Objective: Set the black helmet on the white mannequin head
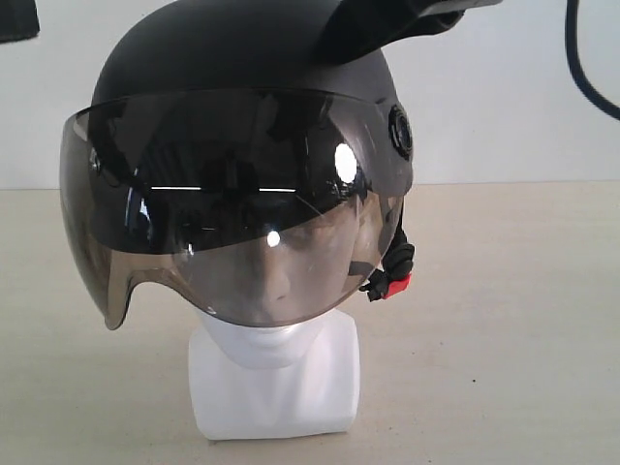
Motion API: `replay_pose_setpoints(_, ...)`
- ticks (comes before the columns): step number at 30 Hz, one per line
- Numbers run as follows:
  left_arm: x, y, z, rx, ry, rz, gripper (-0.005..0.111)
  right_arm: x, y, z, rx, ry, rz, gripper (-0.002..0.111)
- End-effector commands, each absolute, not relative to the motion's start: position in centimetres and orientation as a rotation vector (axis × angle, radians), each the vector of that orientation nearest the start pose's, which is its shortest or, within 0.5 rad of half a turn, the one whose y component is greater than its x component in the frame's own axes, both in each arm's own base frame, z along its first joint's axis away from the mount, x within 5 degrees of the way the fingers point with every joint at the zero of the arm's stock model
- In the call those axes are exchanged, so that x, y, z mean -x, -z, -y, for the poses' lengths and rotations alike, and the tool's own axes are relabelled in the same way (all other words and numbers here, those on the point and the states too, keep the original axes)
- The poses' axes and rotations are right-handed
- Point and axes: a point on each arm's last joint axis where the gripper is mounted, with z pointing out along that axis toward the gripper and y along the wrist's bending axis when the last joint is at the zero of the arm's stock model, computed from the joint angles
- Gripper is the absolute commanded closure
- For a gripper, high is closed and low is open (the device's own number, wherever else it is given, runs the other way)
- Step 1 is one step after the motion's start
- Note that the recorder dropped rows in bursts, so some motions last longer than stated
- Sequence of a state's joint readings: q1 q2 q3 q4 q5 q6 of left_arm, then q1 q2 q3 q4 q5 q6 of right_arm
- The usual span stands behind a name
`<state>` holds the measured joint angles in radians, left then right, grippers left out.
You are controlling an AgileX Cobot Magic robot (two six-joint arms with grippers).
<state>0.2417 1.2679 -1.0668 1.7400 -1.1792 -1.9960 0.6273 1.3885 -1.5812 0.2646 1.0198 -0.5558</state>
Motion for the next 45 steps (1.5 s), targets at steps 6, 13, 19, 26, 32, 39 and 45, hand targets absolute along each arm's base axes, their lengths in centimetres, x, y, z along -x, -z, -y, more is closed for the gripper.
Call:
replay_pose_setpoints(6,-29.0,-32.6,1.2,-0.366,1.055,-1.96,0.102,-23.6,-42.3,-19.0,1.225,-0.303,-1.984,0.108)
replay_pose_setpoints(13,-30.5,-29.8,1.1,-0.381,1.15,-2.011,0.102,-23.8,-42.4,-18.9,1.184,-0.302,-1.992,0.108)
replay_pose_setpoints(19,-30.6,-30.2,3.5,-0.523,1.182,-1.968,0.102,-24.0,-42.3,-18.7,1.143,-0.273,-2.021,0.108)
replay_pose_setpoints(26,-30.8,-31.8,5.6,-0.624,1.195,-1.93,0.102,-24.0,-42.3,-18.7,1.111,-0.289,-2.045,0.108)
replay_pose_setpoints(32,-30.9,-32.2,5.9,-0.628,1.2,-1.919,0.102,-24.1,-42.1,-18.3,1.082,-0.261,-2.088,0.108)
replay_pose_setpoints(39,-30.9,-32.3,6.1,-0.621,1.215,-1.906,0.102,-24.1,-42.0,-18.1,1.063,-0.232,-2.126,0.108)
replay_pose_setpoints(45,-30.4,-32.8,7.0,-0.655,1.227,-1.891,0.102,-24.0,-41.9,-18.0,1.054,-0.237,-2.148,0.108)
